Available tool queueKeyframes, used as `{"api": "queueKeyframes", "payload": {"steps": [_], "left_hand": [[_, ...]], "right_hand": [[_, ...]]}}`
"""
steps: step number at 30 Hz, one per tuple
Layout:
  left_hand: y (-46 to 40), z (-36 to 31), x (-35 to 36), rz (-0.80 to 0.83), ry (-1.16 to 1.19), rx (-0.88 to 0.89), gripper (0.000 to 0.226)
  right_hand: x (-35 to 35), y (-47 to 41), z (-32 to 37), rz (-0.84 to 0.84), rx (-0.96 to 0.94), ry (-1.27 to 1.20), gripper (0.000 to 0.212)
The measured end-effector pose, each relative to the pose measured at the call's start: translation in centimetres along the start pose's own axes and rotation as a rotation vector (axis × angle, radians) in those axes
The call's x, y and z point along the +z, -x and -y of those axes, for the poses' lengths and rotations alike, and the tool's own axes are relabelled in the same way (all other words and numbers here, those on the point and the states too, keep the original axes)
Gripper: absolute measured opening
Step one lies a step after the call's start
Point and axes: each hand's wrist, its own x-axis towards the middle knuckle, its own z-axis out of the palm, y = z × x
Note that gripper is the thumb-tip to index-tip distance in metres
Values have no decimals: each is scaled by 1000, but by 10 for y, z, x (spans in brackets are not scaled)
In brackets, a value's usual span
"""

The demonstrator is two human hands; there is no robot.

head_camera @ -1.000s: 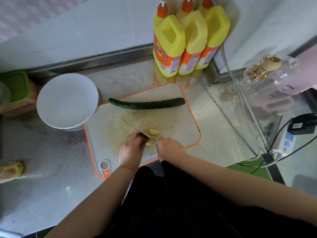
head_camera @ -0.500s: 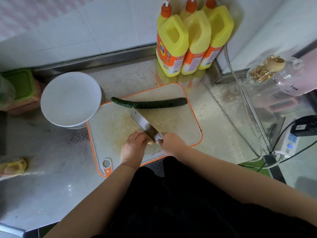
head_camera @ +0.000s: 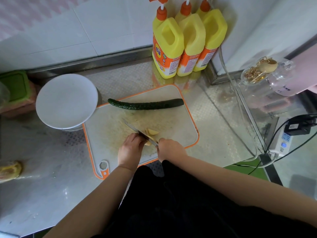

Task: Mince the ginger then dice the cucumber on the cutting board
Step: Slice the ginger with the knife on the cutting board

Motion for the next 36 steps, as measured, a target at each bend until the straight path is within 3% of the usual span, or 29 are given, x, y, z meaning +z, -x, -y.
{"api": "queueKeyframes", "payload": {"steps": [19,22,24,26,29,32,36], "left_hand": [[2,-5,-8,-45,33,-19,21],[-7,-18,-27,-102,-20,105,12],[-32,-29,-41,43,-143,246,20],[-64,-40,-49,367,-271,344,23],[-105,-52,-54,929,-346,159,21],[-128,-61,-48,1099,-413,125,19],[-142,-74,-39,1220,-539,246,19]], "right_hand": [[3,-13,9,54,0,-23,29],[5,-15,8,39,-15,9,28],[7,-15,8,19,-23,16,28],[9,-16,7,6,-21,13,28],[11,-17,6,-1,-8,2,28],[12,-19,5,2,8,-11,26],[14,-20,4,-13,22,-26,22]]}}
